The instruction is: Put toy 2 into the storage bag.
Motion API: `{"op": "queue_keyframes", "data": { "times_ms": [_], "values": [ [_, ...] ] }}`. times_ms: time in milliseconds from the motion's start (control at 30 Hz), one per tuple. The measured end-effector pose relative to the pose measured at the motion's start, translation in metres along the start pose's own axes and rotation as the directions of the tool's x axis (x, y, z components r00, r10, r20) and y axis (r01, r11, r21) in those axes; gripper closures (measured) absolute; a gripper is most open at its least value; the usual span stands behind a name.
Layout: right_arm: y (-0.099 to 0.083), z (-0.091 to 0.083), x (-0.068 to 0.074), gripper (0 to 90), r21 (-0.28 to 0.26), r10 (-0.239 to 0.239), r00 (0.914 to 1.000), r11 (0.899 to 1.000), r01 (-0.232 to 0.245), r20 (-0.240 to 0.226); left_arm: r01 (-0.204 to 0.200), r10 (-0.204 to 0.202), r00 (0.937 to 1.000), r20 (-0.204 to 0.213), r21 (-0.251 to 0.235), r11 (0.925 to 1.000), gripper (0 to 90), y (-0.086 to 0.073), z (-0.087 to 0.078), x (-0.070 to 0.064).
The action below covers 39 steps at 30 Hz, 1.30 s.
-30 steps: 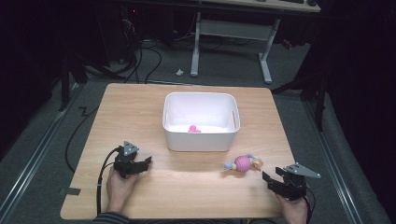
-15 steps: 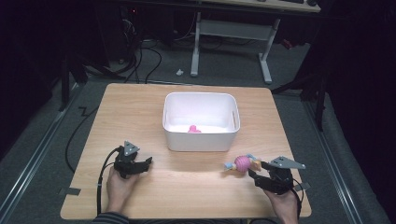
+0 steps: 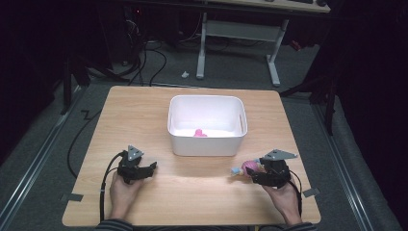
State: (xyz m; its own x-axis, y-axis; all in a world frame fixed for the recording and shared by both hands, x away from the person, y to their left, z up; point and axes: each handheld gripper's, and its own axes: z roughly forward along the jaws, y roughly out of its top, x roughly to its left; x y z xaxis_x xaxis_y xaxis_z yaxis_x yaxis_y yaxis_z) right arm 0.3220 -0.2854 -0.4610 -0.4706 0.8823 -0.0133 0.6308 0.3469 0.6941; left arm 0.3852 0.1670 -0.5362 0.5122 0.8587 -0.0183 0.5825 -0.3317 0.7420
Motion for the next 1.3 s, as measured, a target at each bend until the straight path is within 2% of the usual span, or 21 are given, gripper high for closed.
{"op": "queue_keyframes", "data": {
  "times_ms": [167,533,600,1033,1167,1300],
  "values": [
    [0.003,0.008,-0.003,34.2,0.021,-0.006,0.9998,1.000,0.006,-0.017,-0.001,0.001,1.0000,-0.001,0.000,1.0000,27.2,0.000,0.000,0.000],
    [0.006,0.019,-0.007,31.4,0.068,-0.012,0.9998,0.998,0.013,-0.014,-0.002,0.002,1.0000,-0.002,0.000,1.0000,27.2,0.000,0.000,0.000],
    [0.006,0.021,-0.005,31.0,0.077,-0.035,0.9994,0.996,0.035,0.007,-0.001,0.001,1.0000,-0.002,0.000,1.0000,27.2,0.000,0.000,0.000],
    [0.006,0.032,-0.001,30.0,0.122,-0.082,0.9965,0.989,0.080,0.014,0.000,0.000,1.0000,-0.002,0.000,1.0000,27.3,0.000,0.000,0.000],
    [0.005,0.035,-0.001,33.0,0.138,-0.092,0.9957,0.986,0.090,0.008,0.000,0.000,1.0000,-0.002,0.000,1.0000,27.3,0.000,0.000,0.000],
    [0.003,0.037,0.000,35.4,0.127,-0.120,0.9927,0.985,0.118,0.012,-0.001,0.001,1.0000,-0.002,0.000,1.0000,27.3,0.000,0.000,0.000]
  ]
}}
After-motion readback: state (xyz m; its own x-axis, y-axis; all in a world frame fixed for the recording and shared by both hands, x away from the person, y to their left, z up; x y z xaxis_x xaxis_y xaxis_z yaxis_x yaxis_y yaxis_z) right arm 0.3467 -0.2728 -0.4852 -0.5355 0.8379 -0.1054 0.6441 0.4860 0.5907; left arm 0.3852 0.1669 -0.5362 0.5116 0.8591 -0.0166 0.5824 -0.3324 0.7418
